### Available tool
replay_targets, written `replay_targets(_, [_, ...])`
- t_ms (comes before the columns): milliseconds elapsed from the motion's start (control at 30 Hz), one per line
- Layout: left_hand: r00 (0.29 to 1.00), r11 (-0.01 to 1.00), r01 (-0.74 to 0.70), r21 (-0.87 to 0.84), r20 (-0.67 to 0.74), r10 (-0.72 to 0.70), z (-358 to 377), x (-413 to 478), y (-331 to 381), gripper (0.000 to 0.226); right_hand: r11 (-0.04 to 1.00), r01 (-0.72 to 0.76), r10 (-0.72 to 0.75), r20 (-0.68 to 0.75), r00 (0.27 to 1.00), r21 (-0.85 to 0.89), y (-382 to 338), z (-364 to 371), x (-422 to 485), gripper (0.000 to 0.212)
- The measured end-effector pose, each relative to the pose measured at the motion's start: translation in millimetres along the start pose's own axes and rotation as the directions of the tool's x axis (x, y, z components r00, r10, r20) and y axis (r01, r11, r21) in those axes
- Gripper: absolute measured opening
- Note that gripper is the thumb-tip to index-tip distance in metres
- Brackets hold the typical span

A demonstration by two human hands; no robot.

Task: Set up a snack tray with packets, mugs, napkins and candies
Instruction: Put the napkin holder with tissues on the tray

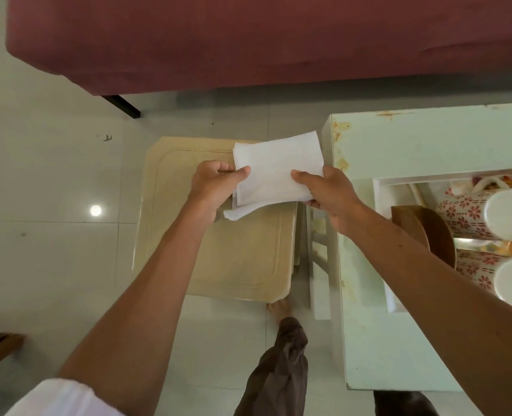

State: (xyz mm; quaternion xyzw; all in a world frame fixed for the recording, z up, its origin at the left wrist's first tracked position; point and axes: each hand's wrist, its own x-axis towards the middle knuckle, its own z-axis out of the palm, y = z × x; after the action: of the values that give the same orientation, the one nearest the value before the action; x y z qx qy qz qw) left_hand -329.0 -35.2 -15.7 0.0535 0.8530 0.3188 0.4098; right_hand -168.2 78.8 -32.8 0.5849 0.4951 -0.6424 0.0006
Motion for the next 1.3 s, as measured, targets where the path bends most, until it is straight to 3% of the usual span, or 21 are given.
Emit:
replay_targets(133, [0.997,0.996,-0.083,0.014,0.006,0.083,5.3,-11.4,-2.0,0.018,0.996,0.052,-0.052,0.004,0.999,0.075,-3.0,-9.9,-16.7,0.039])
replay_targets(200, [0.995,0.993,-0.094,-0.074,0.038,0.097,9.4,-25.9,3.1,0.017,0.988,0.121,-0.121,0.0,0.993,0.096,-9.2,-22.9,-31.4,0.036])
replay_targets(300, [0.984,0.908,-0.052,-0.415,0.136,0.118,19.6,-60.0,13.1,0.016,0.952,0.209,-0.232,0.078,0.97,0.225,-18.3,-53.6,-59.2,0.037])
replay_targets(367, [0.954,0.749,0.07,-0.658,0.264,0.143,30.6,-81.7,18.5,0.035,0.921,0.24,-0.287,0.119,0.951,0.308,-20.7,-79.4,-76.4,0.037])
replay_targets(400, [0.941,0.71,0.115,-0.695,0.304,0.146,38.6,-91.6,20.7,0.047,0.936,0.267,-0.294,0.09,0.952,0.229,-19.6,-90.8,-83.2,0.036])
replay_targets(433, [0.944,0.726,0.117,-0.678,0.302,0.13,47.9,-99.9,22.4,0.049,0.95,0.312,-0.312,0.028,0.95,0.015,-17.3,-99.5,-87.5,0.034])
replay_targets(467, [0.961,0.787,0.073,-0.613,0.254,0.109,60.0,-109.4,25.0,0.044,0.893,0.349,-0.376,-0.046,0.925,-0.283,-11.2,-109.3,-90.1,0.032])
replay_targets(500, [0.98,0.862,-0.004,-0.506,0.171,0.105,72.5,-118.3,27.6,0.035,0.763,0.351,-0.469,-0.092,0.878,-0.543,-4.1,-117.4,-93.1,0.03])
replay_targets(533, [0.988,0.912,-0.069,-0.404,0.102,0.12,86.3,-126.3,29.9,0.028,0.645,0.353,-0.556,-0.099,0.825,-0.678,3.2,-123.5,-97.5,0.028])
replay_targets(600, [0.986,0.941,-0.127,-0.312,0.065,0.154,110.4,-139.6,31.6,0.021,0.541,0.427,-0.636,-0.021,0.771,-0.724,17.4,-128.9,-106.8,0.035])
replay_targets(667, [0.983,0.947,-0.108,-0.303,0.112,0.148,128.7,-155.0,36.5,0.03,0.492,0.49,-0.633,0.091,0.769,-0.719,34.3,-133.8,-118.2,0.05])
replay_targets(767, [0.967,0.952,-0.087,-0.293,0.205,0.151,146.9,-174.7,44.4,0.049,0.538,0.495,-0.566,0.142,0.812,-0.682,57.4,-139.5,-135.8,0.075])
replay_targets(833, [0.953,0.967,-0.131,-0.217,0.241,0.183,159.4,-185.5,49.1,0.05,0.542,0.439,-0.54,0.104,0.835,-0.717,69.4,-144.2,-143.5,0.083])
replay_targets(933, [0.927,0.972,-0.229,-0.05,0.294,0.233,169.3,-201.0,59.7,0.048,0.613,0.41,-0.584,-0.038,0.811,-0.676,83.1,-152.4,-149.1,0.059])
replay_targets(1033, [0.904,0.933,-0.359,-0.018,0.242,0.352,171.1,-199.0,71.4,0.021,0.728,0.387,-0.595,-0.239,0.768,-0.566,92.6,-166.8,-151.6,0.044])
replay_targets(1067, [0.865,0.871,-0.48,0.11,0.225,0.448,168.9,-195.4,76.0,0.026,0.755,0.377,-0.582,-0.284,0.762,-0.537,95.1,-172.0,-151.7,0.044])
replay_targets(1100, [0.799,0.746,-0.6,0.288,0.259,0.543,167.1,-190.7,79.3,0.049,0.77,0.375,-0.576,-0.31,0.757,-0.515,97.2,-176.0,-151.3,0.043])
replay_targets(1167, [0.656,0.391,-0.735,0.554,0.434,0.618,169.0,-180.4,86.0,0.09,0.788,0.38,-0.569,-0.339,0.749,-0.484,102.3,-183.2,-150.7,0.042])
replay_targets(1233, [0.52,0.118,-0.807,0.579,0.602,0.606,176.3,-173.3,95.5,0.1,0.778,0.385,-0.584,-0.344,0.735,-0.496,106.7,-187.3,-148.8,0.041])
replay_targets(1300, [0.403,-0.065,-0.852,0.519,0.73,0.552,187.4,-165.1,101.3,0.092,0.754,0.38,-0.602,-0.332,0.726,-0.536,110.8,-189.0,-146.4,0.039])
